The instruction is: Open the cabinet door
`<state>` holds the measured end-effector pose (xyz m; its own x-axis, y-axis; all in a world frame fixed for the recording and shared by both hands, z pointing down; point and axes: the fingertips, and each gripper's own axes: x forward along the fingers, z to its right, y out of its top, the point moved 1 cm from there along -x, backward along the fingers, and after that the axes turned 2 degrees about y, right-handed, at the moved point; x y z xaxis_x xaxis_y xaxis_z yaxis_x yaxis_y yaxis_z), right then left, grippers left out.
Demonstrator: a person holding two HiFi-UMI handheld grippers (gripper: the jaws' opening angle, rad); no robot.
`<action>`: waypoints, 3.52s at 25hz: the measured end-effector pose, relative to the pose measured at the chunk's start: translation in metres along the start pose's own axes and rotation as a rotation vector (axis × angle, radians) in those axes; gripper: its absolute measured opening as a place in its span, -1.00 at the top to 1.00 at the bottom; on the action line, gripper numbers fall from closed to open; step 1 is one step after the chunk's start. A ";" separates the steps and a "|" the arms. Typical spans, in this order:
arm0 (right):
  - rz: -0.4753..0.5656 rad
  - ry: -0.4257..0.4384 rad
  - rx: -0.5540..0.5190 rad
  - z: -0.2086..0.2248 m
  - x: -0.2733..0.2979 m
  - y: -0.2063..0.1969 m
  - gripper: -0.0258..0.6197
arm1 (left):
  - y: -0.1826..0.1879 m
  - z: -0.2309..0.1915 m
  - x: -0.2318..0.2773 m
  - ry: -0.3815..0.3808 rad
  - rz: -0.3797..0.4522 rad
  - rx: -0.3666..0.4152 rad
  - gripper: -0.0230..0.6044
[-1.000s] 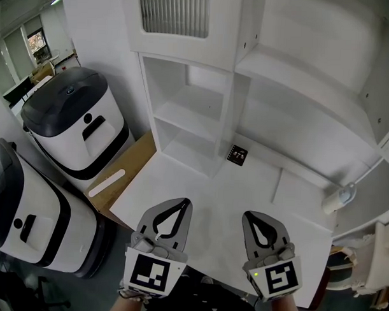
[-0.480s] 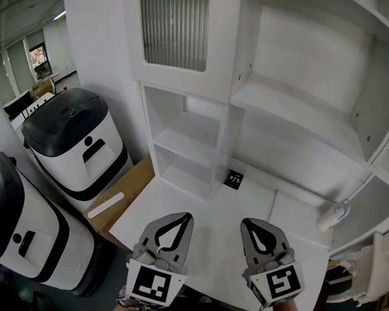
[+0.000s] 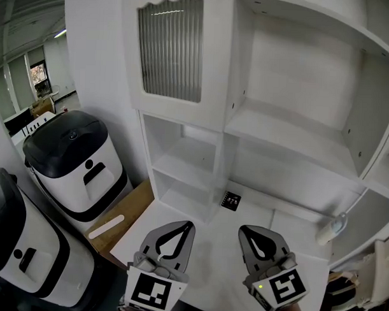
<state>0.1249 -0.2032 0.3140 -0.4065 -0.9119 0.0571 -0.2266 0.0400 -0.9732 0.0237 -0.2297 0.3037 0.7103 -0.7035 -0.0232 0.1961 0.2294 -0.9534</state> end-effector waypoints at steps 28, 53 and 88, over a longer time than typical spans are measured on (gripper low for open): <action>0.098 -0.047 -0.079 0.043 0.012 0.083 0.92 | 0.094 -0.045 0.041 0.002 0.153 0.090 0.94; 0.067 -0.074 -0.095 0.067 0.014 0.128 0.92 | 0.172 -0.079 0.071 0.017 0.278 0.196 0.94; 0.174 -0.052 -0.181 0.085 0.025 0.174 0.92 | 0.304 -0.146 0.129 0.120 0.439 0.180 0.85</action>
<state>0.1505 -0.2540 0.1272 -0.4079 -0.9045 -0.1243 -0.3136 0.2667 -0.9114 0.0763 -0.3488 -0.0327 0.6713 -0.5843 -0.4561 0.0166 0.6270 -0.7788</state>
